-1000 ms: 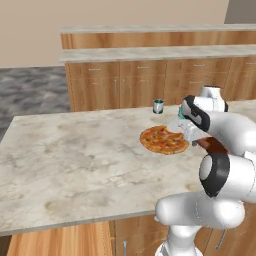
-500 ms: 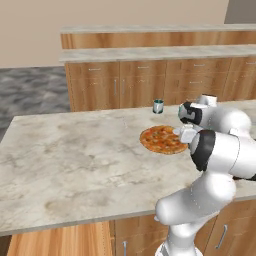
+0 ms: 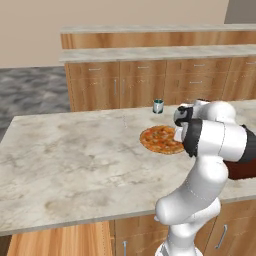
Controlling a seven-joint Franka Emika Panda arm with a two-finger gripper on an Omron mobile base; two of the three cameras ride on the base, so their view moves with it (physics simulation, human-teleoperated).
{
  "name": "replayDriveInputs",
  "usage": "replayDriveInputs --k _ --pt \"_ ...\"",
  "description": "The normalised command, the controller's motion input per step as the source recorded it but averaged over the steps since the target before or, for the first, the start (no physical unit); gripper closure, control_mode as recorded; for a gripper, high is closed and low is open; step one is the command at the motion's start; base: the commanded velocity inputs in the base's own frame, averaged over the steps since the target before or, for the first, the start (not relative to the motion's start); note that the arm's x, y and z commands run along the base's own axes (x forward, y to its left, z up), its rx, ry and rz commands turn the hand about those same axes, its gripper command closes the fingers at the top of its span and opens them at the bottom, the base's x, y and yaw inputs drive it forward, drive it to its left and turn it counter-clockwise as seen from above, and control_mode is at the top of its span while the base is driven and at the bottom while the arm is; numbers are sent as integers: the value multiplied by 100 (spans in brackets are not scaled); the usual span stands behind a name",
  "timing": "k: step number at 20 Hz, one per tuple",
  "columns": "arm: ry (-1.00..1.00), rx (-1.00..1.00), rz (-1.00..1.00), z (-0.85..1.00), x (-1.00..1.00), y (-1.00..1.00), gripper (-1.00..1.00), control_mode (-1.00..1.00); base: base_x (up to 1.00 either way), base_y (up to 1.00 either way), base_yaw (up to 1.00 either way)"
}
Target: Take the pizza cutter from the drawer on the right and place it on the dining counter for cutting.
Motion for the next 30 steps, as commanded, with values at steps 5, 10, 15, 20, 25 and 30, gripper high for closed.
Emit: replayDriveInputs --k 5,10,15,20,25,30 --pt "8 -14 -28 -18 36 5 100 -100 0 0 0" --pt "15 -8 -15 -20 13 0 100 -100 0 0 0" --pt "13 -3 -9 -18 0 0 100 -100 0 0 0" --pt "2 0 -3 -23 0 -3 100 -100 0 0 0" --pt "0 0 0 -31 0 -2 100 -100 0 0 0" --pt "0 0 0 -8 0 0 100 -100 0 0 0"
